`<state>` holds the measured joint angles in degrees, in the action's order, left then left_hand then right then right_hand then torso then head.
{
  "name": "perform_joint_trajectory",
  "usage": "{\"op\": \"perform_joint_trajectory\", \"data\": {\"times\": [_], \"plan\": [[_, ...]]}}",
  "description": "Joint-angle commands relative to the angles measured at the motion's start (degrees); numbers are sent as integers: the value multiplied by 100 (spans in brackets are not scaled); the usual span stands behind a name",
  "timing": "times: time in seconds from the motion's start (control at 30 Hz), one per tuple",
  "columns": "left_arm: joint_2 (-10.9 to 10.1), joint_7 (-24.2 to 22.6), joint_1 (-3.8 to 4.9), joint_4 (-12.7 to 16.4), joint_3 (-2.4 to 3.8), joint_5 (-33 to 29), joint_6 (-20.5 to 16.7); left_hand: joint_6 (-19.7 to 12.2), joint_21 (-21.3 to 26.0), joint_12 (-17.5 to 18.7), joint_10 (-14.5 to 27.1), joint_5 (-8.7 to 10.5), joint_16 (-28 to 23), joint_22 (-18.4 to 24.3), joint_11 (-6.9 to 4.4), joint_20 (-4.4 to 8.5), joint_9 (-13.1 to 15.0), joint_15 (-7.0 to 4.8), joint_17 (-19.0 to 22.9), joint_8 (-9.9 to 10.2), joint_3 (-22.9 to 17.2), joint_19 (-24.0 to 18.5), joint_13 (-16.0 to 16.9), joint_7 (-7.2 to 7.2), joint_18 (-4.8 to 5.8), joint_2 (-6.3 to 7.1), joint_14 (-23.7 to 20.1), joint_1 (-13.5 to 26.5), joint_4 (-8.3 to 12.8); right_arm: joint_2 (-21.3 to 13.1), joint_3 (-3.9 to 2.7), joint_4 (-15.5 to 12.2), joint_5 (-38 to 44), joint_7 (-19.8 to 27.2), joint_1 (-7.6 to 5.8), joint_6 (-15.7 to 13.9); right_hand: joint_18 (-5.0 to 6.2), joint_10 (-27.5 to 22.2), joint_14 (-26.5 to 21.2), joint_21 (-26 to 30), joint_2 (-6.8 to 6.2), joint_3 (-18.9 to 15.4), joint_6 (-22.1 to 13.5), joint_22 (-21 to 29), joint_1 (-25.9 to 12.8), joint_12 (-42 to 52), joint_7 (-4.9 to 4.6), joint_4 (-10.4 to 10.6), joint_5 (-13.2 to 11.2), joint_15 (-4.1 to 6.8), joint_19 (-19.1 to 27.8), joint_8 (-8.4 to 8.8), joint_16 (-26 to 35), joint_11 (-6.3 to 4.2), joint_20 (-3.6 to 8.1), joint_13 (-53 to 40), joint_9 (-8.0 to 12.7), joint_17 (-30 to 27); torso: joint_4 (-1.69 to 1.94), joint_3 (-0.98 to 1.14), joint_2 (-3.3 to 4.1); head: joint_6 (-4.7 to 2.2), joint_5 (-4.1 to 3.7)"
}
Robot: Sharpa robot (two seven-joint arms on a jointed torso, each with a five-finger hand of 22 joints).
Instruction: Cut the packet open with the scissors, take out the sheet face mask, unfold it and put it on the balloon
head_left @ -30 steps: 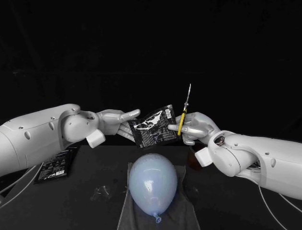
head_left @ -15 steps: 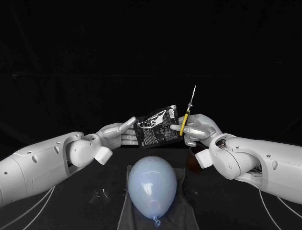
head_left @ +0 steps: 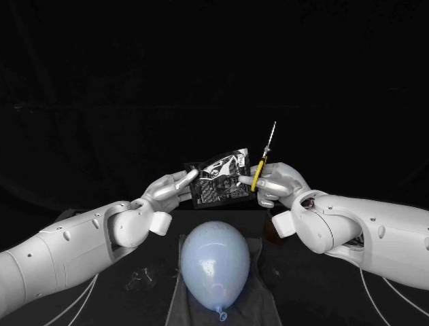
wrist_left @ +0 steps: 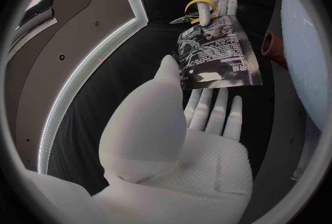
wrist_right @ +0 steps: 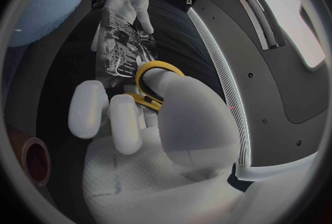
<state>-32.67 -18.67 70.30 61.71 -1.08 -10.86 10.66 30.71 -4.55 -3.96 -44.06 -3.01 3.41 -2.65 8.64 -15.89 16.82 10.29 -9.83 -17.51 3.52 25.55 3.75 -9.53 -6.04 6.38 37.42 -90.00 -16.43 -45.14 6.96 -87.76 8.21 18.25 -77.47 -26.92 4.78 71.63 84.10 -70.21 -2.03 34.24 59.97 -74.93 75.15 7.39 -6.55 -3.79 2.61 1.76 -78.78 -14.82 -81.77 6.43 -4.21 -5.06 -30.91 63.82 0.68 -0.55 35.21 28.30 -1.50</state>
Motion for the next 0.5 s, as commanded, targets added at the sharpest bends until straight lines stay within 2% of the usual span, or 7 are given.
{"op": "perform_joint_trajectory", "data": {"times": [0.03, 0.2, 0.23, 0.33, 0.43, 0.5], "plan": [[61, -379, -7, -5, 12, -170, -135, 53, -20, -27, -59, 26, 45, -12, 55, -3, 10, -80, -24, -38, -35, 93, 6, -129, -176, -16, 75, -69, -6, 37, -14, 8, -104, 127, 6, 5, 8, 790, 125, -3, 8, 32, 20, 0, 6, -13, 26, -14, 18, 41, -21, -18, 21, -447, 20, -5, -20, -8, -2, -1, -3, -15, 6], [138, -371, -13, -16, 16, -179, -89, 143, -58, -43, -130, 25, 78, -31, 121, -20, 40, -139, -59, -109, -46, 298, 8, -196, -316, -63, 239, -124, -1, 103, -19, 26, -110, 129, 23, 21, 9, 790, 125, 2, 9, 38, 18, 3, 8, -16, 26, -18, 18, 41, -19, -18, 22, -447, 21, -4, -23, -9, -2, -3, -3, -23, -3], [150, -360, -14, -13, 16, -186, -65, 211, -77, -49, -161, 26, 92, -39, 150, -35, 61, -130, -73, -153, -38, 391, 8, -241, -366, -72, 309, -131, -2, 120, -20, 38, -110, 130, 25, 23, 9, 790, 125, 2, 9, 38, 18, 3, 8, -16, 26, -18, 18, 41, -19, -18, 22, -447, 21, -4, -23, -9, 1, -3, -3, -21, -3], [171, -317, -15, 3, 17, -194, 18, 350, -147, -98, -308, 26, 166, -66, 233, -69, 95, -84, -142, -238, -18, 673, 18, -323, -426, -97, 621, -145, -1, 161, -22, 75, -112, 129, 30, 26, 11, 790, 123, 10, 9, 46, 16, 8, 8, -21, 24, -23, 19, 42, -14, -19, 26, -446, 22, -4, -26, -22, 6, -1, -2, -27, 9], [183, -235, -15, 33, 17, -191, 131, 419, -203, -153, -497, 26, 231, -79, 364, -93, 89, 25, -187, -273, 30, 893, 20, -438, -395, -108, 861, -139, -1, 205, -23, 110, -115, 126, 33, 40, 11, 790, 123, 10, 9, 46, 16, 8, 8, -21, 24, -23, 19, 42, -14, -19, 26, -446, 22, -4, -26, -22, 7, -2, -2, -29, 10], [186, -185, -15, 47, 17, -182, 186, 444, -228, -156, -542, 25, 243, -84, 398, -98, 84, 61, -191, -285, 49, 999, 15, -472, -363, -111, 900, -137, -3, 224, -23, 124, -116, 124, 34, 48, 11, 790, 123, 10, 9, 46, 16, 8, 8, -21, 24, -23, 19, 42, -14, -19, 26, -446, 22, -4, -26, -22, 4, -3, -1, -17, 7]]}}
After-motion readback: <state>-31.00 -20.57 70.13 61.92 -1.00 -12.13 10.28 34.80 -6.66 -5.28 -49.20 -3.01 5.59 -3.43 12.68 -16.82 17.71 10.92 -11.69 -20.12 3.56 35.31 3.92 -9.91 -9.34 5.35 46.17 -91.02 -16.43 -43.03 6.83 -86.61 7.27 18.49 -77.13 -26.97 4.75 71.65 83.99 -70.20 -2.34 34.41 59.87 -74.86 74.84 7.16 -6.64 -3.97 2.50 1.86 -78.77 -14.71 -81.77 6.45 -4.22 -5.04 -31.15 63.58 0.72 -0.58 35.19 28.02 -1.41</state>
